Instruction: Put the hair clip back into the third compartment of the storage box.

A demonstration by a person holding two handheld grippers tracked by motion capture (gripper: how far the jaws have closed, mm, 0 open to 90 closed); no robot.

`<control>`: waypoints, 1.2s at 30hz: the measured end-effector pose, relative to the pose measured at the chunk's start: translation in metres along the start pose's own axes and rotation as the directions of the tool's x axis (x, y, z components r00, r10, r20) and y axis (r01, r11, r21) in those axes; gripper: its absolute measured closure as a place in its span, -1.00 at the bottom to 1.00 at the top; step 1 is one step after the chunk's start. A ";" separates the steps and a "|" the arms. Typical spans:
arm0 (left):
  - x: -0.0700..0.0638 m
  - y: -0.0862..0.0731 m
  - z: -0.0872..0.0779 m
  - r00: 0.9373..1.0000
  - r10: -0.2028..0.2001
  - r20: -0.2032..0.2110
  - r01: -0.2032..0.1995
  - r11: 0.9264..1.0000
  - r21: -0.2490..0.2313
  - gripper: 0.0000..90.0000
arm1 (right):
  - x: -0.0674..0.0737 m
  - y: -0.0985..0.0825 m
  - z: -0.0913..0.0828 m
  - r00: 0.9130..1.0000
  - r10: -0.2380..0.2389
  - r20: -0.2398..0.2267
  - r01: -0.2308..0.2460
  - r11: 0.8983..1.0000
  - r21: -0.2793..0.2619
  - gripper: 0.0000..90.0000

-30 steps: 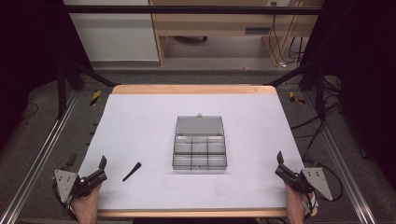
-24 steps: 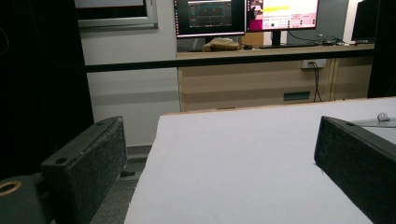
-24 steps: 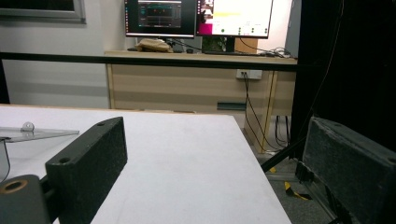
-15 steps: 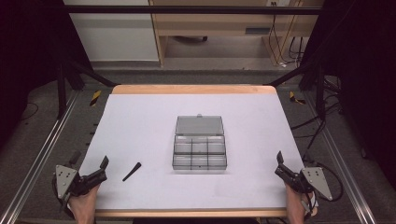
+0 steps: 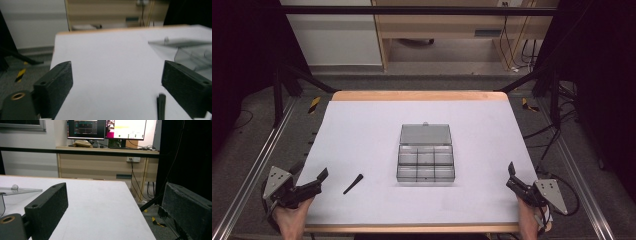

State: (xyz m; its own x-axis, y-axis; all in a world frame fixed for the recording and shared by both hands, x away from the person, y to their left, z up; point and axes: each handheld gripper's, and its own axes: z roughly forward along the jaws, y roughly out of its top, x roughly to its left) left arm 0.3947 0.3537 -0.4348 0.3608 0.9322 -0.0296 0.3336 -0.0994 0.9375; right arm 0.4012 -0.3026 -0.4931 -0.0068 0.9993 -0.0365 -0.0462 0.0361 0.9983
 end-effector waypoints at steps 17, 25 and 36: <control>-0.022 0.043 0.025 0.981 0.117 0.152 -0.176 0.861 0.476 -0.29 | 0.000 0.000 0.000 1.000 -0.002 0.000 0.002 1.000 -0.002 -0.85; -0.028 0.052 0.042 0.975 0.127 0.182 -0.213 0.765 0.608 -0.13 | 0.000 0.000 0.000 1.000 -0.002 -0.002 0.002 1.000 -0.001 -0.85; -0.039 0.055 0.068 0.961 0.143 0.237 -0.274 0.610 0.744 0.04 | 0.001 0.000 0.000 1.000 -0.003 -0.003 0.003 1.000 0.002 -0.85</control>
State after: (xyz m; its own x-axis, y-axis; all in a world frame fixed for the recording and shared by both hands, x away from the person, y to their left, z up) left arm 0.4587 0.2883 -0.4054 0.6005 0.7993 0.0231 0.7526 -0.5747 0.3216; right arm 0.4016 -0.3019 -0.4931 -0.0097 0.9992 -0.0395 -0.0447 0.0391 0.9982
